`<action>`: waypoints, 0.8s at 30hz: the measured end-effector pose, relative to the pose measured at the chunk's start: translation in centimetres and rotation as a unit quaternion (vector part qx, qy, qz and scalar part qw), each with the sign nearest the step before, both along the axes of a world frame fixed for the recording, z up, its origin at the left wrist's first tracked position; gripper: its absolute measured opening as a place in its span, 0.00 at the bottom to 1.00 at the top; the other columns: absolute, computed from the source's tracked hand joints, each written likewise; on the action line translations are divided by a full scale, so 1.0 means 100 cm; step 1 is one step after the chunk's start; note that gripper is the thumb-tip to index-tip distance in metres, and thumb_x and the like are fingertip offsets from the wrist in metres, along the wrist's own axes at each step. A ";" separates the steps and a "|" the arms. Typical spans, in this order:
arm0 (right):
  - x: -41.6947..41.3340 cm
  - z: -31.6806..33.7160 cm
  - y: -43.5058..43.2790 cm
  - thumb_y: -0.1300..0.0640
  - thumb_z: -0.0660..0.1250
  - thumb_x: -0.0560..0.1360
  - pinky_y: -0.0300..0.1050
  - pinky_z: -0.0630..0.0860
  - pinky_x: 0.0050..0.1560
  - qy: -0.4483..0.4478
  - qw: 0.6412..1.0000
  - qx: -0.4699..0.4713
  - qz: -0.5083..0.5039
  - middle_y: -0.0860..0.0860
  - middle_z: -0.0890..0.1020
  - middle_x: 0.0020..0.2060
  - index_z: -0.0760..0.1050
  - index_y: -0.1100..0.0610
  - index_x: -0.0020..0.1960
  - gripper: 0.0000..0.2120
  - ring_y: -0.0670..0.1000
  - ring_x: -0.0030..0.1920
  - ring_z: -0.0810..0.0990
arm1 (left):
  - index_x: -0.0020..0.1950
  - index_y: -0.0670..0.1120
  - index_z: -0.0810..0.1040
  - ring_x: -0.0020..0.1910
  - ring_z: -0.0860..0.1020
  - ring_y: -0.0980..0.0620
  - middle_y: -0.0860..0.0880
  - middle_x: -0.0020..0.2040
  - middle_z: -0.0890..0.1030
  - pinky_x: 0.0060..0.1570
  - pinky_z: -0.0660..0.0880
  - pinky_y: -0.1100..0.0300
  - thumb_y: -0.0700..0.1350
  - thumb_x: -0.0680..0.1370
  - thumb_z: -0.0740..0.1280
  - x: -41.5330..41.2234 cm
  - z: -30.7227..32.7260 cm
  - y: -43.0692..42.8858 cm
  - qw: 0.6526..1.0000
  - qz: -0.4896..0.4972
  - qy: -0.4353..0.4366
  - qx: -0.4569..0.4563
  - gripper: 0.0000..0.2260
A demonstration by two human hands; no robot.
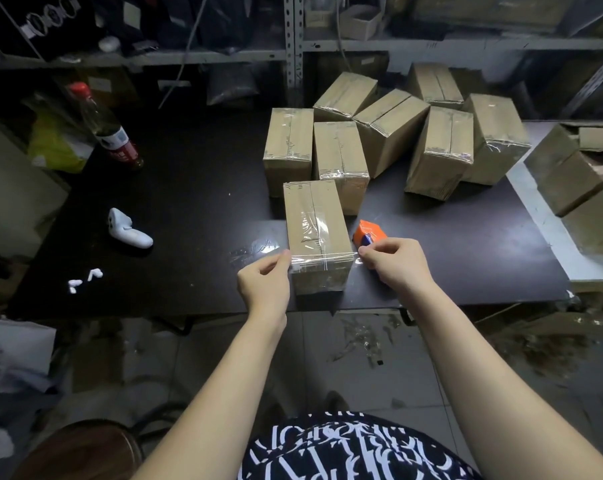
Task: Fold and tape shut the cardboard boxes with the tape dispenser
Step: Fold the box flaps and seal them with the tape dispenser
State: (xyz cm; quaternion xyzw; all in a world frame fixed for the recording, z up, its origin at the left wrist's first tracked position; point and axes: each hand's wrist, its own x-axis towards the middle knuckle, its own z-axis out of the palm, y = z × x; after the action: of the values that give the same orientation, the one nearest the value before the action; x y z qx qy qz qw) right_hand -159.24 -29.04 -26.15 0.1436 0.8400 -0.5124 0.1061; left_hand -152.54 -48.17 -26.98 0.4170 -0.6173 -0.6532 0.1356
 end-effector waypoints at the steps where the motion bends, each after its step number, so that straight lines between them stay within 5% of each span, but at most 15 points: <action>1: 0.000 -0.002 0.000 0.50 0.76 0.72 0.45 0.75 0.42 -0.002 1.000 0.003 -0.002 0.47 0.84 0.36 0.86 0.48 0.36 0.07 0.51 0.41 0.78 | 0.48 0.46 0.89 0.46 0.85 0.55 0.54 0.41 0.88 0.46 0.78 0.65 0.44 0.77 0.77 -0.001 -0.001 0.000 1.000 0.000 0.000 -0.001 0.03; 4: 0.002 -0.008 -0.003 0.52 0.77 0.73 0.41 0.72 0.38 -0.025 1.000 -0.004 -0.018 0.50 0.84 0.46 0.87 0.52 0.41 0.05 0.53 0.48 0.79 | 0.45 0.47 0.89 0.45 0.85 0.57 0.55 0.40 0.87 0.45 0.79 0.65 0.43 0.77 0.76 -0.001 -0.003 0.004 1.000 -0.005 -0.004 0.001 0.02; 8: -0.001 -0.010 -0.003 0.53 0.79 0.73 0.40 0.70 0.35 -0.070 0.996 -0.044 -0.041 0.50 0.82 0.44 0.87 0.55 0.45 0.06 0.51 0.47 0.78 | 0.43 0.49 0.87 0.45 0.84 0.58 0.57 0.38 0.86 0.40 0.75 0.70 0.42 0.77 0.76 0.000 -0.006 0.009 0.999 0.008 -0.002 0.046 0.04; 12: -0.001 -0.006 -0.002 0.52 0.80 0.73 0.42 0.72 0.37 -0.131 0.986 -0.103 -0.030 0.52 0.86 0.50 0.85 0.56 0.53 0.12 0.50 0.48 0.83 | 0.47 0.48 0.87 0.44 0.82 0.58 0.54 0.45 0.87 0.45 0.76 0.64 0.45 0.78 0.76 0.002 -0.009 0.011 0.991 0.026 -0.009 0.134 0.02; 16: 0.005 -0.005 0.002 0.47 0.77 0.75 0.41 0.73 0.38 -0.111 0.986 -0.124 -0.004 0.51 0.87 0.49 0.81 0.49 0.60 0.15 0.50 0.45 0.84 | 0.48 0.50 0.85 0.48 0.81 0.53 0.52 0.48 0.85 0.52 0.78 0.48 0.48 0.81 0.72 0.002 -0.010 0.017 0.979 0.031 -0.036 0.197 0.04; 21: 0.013 -0.011 -0.005 0.44 0.74 0.77 0.41 0.79 0.41 -0.082 0.989 -0.121 0.025 0.50 0.84 0.51 0.81 0.50 0.56 0.12 0.50 0.49 0.85 | 0.53 0.49 0.79 0.50 0.78 0.50 0.52 0.51 0.82 0.44 0.73 0.55 0.48 0.83 0.68 -0.003 -0.015 0.014 0.982 0.048 -0.033 0.180 0.03; 24: 0.018 -0.016 -0.010 0.51 0.76 0.77 0.43 0.83 0.46 0.010 0.991 -0.131 -0.018 0.49 0.86 0.48 0.84 0.52 0.51 0.06 0.50 0.50 0.85 | 0.60 0.50 0.68 0.51 0.74 0.50 0.52 0.54 0.75 0.47 0.72 0.52 0.48 0.81 0.71 -0.004 -0.020 0.009 0.975 0.028 -0.051 0.213 0.14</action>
State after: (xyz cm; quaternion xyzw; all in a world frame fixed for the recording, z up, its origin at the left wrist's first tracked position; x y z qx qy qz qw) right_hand -157.47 -30.01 -27.75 0.1384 0.7642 -0.6210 0.1063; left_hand -152.94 -47.27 -28.95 0.4866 -0.4582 -0.7432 0.0307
